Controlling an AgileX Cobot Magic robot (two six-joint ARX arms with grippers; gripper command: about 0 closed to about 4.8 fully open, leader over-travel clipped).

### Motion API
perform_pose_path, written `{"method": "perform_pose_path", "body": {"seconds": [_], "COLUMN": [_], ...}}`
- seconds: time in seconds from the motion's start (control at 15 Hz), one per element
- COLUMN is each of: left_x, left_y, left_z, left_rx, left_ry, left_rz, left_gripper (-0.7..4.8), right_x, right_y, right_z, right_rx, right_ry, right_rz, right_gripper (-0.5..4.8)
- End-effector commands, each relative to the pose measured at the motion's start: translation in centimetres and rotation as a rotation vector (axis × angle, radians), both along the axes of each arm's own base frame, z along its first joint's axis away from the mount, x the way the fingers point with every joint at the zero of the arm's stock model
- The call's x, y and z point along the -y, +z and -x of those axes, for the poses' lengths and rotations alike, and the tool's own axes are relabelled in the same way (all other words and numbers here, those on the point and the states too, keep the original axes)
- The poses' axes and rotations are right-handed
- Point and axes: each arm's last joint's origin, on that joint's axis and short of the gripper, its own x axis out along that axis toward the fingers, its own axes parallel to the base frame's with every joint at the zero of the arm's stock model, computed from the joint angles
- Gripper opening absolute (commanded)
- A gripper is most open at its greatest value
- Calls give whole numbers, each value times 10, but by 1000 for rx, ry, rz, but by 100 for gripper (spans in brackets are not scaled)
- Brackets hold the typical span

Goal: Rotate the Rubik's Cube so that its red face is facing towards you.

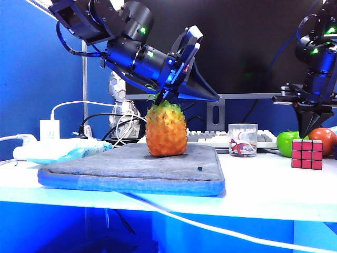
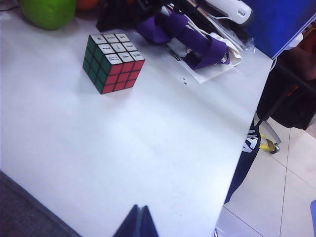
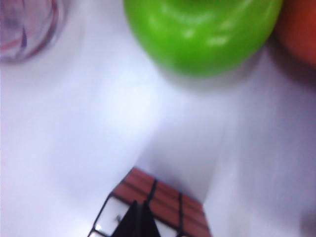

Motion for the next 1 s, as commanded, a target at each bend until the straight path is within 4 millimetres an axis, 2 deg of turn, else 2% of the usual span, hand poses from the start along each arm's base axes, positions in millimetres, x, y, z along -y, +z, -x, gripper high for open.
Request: {"method": "perform_pose_path", "body": {"seconds": [0.07, 0.27, 0.53, 0.6, 0.73, 1.0], "left_x": [1, 1, 2, 1, 0, 0], "left_y": [1, 1, 1, 0, -3, -3], "left_z": [1, 1, 2, 2, 3, 4], "left_rx": [-1, -1, -12, -16, -44, -50], "left_ry": [-14, -15, -34, -34, -34, -52], "left_rz": [3, 3, 10, 7, -13, -14], "left_gripper": [-4, -4, -4, -4, -4, -4], "right_x": [-3, -12, -42, -44, -40, -24], "right_y": [-8, -17, -18, -17, -1, -2], "right_z": [6, 10, 10, 8, -1, -1], "right_rx": [-57, -97, -93, -68, 48, 33], "right_ry": [17, 48, 112, 107, 75, 42], "right_rz": [-21, -45, -34, -10, 37, 44], "right_gripper": [-6, -6, -6, -6, -6, -6]}}
